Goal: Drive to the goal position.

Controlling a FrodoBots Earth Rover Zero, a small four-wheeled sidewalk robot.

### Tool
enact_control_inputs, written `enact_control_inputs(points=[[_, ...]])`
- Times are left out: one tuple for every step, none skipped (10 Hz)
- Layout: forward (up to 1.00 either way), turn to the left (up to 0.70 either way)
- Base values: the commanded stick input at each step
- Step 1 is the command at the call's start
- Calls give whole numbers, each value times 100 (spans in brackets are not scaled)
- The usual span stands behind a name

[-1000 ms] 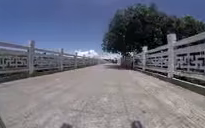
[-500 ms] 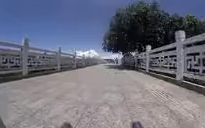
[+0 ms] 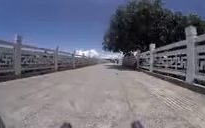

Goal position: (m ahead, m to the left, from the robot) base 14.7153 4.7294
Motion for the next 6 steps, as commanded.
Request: enact_control_inputs(points=[[70, 0], [70, 0], [70, 0], [70, 0], [70, 0], [70, 0]])
